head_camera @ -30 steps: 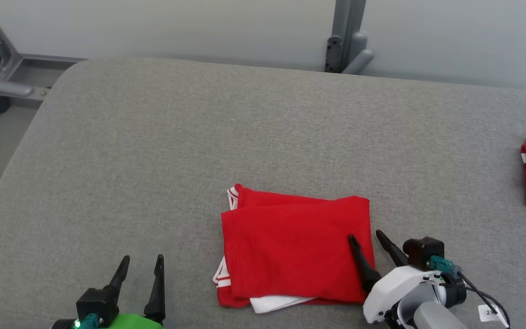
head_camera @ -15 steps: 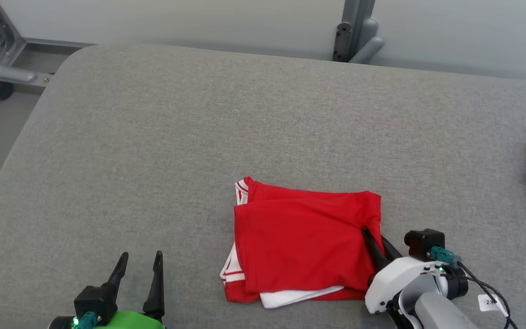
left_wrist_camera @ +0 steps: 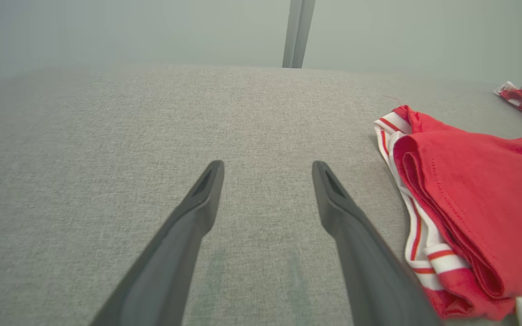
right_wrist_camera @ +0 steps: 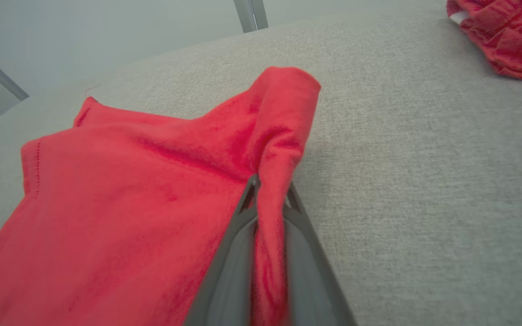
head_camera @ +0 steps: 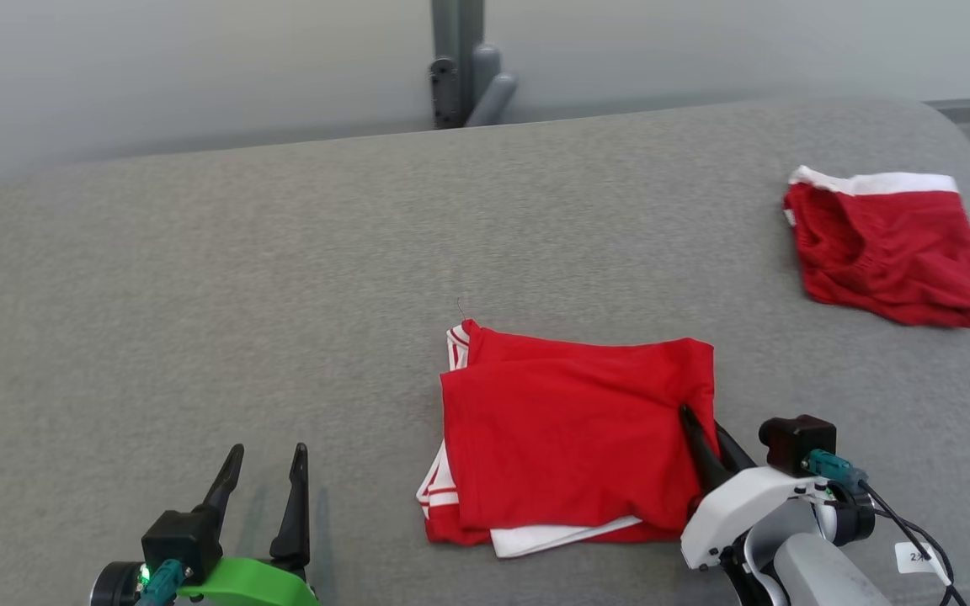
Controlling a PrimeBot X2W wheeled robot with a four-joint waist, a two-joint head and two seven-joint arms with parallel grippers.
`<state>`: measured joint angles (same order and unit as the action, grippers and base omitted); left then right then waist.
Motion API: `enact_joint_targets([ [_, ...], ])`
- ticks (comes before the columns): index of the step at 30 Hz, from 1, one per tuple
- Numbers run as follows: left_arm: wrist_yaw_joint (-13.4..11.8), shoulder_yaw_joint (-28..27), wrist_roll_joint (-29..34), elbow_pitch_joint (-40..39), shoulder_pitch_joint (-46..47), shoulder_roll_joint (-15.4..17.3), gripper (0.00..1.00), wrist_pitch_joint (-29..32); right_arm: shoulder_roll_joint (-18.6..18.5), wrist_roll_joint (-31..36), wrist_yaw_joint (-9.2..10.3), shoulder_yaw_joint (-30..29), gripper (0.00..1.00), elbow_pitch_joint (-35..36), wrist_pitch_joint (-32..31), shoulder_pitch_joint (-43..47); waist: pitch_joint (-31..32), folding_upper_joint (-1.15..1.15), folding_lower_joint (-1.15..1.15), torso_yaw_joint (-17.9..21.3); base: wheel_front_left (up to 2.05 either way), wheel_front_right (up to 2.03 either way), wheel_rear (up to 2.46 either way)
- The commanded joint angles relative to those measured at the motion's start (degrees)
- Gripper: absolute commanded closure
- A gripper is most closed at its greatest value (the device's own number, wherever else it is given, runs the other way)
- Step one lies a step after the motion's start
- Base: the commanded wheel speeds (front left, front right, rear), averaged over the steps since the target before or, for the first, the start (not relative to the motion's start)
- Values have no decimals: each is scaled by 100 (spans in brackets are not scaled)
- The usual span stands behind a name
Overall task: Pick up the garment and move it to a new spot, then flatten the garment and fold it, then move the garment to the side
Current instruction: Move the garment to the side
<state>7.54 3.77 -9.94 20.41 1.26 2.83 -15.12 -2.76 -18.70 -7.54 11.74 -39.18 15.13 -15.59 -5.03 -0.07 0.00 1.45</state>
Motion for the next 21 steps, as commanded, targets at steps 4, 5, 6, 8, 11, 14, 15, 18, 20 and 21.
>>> enact_joint_targets([
  [4, -12, 45, 58, -74, 175, 16, 0, 2, -29, 30, 11, -9, 100, 95, -1, 67, -18, 7, 0, 1699, 0, 0, 0],
  [5, -12, 53, 67, -74, 209, 17, 0, 2, -27, 23, 11, -2, 100, 117, -1, 66, -49, 7, 0, 1842, 0, 0, 0],
  [6, -12, 96, 79, -73, 245, 18, 0, 2, -25, 22, 10, -33, 100, 137, -2, 75, -74, 7, 0, 1950, 0, 0, 0],
  [8, -12, 113, 83, -89, 283, 29, 0, 2, -27, -12, 11, -21, 100, 177, -2, 84, -122, 7, 0, 2161, 0, 0, 0],
  [11, -12, 228, 89, -116, 357, 61, 0, 2, -20, -46, 10, -32, 100, 258, -2, 114, -203, 7, 0, 2350, 0, 0, 0],
  [14, -12, 300, 84, -147, 435, 94, 0, 2, -20, -74, 10, -25, 100, 353, -2, 93, -309, 7, 0, 2408, 0, 0, 0],
  [15, -12, 319, 84, -153, 459, 109, 0, 2, -20, -74, 10, -41, 100, 379, -2, 87, -351, 7, 0, 2399, 0, 0, 0],
  [18, -12, 428, 57, -161, 509, 164, 0, 2, -15, -37, 10, -9, 100, 483, -2, 12, -501, 7, 0, 2294, 0, 0, 0],
  [20, -12, 481, 36, -144, 567, 193, 0, 2, -18, -1, 10, 43, 100, 527, -2, -98, -619, 7, 0, 2169, 0, 0, 0],
  [21, -12, 489, 21, -124, 595, 213, 0, 2, -16, 67, 10, 121, 100, 536, -2, -169, -687, 7, 0, 2095, 0, 0, 0],
])
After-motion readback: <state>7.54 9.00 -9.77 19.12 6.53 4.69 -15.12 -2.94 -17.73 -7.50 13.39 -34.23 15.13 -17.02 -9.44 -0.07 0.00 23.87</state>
